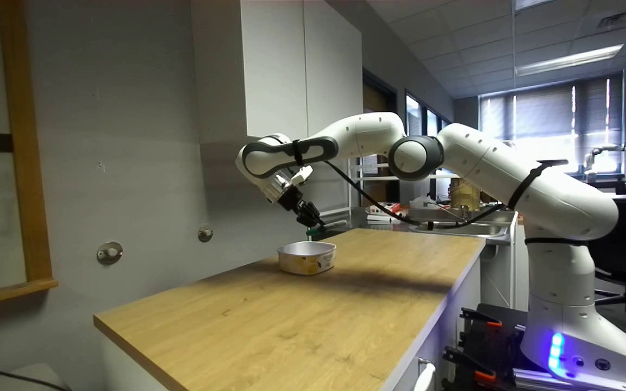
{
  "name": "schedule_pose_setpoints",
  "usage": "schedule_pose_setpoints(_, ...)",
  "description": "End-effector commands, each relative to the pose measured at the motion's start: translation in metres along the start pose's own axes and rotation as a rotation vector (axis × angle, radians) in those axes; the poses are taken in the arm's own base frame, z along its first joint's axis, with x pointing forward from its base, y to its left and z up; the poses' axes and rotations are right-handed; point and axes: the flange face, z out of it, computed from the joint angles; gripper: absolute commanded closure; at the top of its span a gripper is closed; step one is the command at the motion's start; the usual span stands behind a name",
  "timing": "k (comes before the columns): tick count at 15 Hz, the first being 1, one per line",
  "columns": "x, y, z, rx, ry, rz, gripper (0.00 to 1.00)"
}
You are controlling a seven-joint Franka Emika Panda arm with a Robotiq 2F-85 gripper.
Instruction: Put the green marker in the white bowl
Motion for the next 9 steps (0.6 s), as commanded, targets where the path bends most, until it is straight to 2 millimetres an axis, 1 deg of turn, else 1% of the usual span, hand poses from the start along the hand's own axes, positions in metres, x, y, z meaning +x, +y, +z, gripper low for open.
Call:
schedule_pose_setpoints(1, 0.003, 0.002, 0.002, -0.025, -0.022, -0.018, 0.94)
schedule_pose_setpoints(2, 0.003, 0.003, 0.003, -0.029, -0.031, -0.017, 0.63)
schedule_pose_setpoints(3, 0.003, 0.005, 0.004, -0.032, -0.036, -0.015, 0.55)
schedule_pose_setpoints(5, 0.001, 0.010, 0.005, -0.038, -0.048, -0.014, 0.42)
schedule_pose_setpoints(6, 0.000, 0.012, 0.005, -0.039, -0.053, -0.012, 0.34)
schedule_pose_setpoints(9, -0.003, 0.020, 0.006, -0.042, -0.063, -0.005, 0.12)
